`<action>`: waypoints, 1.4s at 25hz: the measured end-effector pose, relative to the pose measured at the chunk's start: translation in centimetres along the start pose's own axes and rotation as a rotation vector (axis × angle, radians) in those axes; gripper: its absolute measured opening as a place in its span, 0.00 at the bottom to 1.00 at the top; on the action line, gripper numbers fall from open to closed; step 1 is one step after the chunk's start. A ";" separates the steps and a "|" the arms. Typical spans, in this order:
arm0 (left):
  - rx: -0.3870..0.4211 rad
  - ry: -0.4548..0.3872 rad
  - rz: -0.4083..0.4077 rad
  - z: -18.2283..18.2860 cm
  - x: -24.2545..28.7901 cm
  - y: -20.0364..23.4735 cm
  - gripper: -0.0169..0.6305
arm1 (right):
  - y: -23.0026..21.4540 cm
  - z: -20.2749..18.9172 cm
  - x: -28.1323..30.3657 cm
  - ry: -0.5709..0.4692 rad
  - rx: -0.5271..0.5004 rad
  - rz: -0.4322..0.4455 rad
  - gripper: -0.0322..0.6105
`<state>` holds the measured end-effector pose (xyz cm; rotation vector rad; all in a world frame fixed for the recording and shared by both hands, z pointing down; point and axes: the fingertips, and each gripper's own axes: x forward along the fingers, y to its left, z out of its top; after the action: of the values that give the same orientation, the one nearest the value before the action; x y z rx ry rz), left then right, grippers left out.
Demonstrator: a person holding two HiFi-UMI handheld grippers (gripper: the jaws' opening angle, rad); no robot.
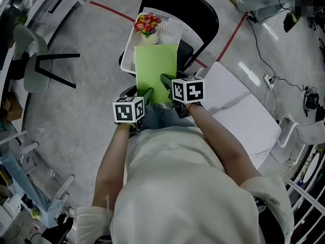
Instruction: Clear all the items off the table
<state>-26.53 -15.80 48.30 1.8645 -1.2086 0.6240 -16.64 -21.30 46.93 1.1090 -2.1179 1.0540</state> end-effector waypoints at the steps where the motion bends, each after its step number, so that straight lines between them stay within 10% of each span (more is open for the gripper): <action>1: 0.000 0.004 -0.002 0.1 0.2 0.1 0.43 | -0.2 0.1 0.2 0.001 0.004 -0.003 0.43; 35: 0.065 0.126 -0.086 4.7 5.6 5.4 0.43 | -2.3 3.4 7.0 0.045 0.150 -0.079 0.43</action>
<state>-29.19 -23.74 51.84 1.8903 -1.0326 0.7288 -18.74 -27.99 51.05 1.2166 -1.9694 1.2045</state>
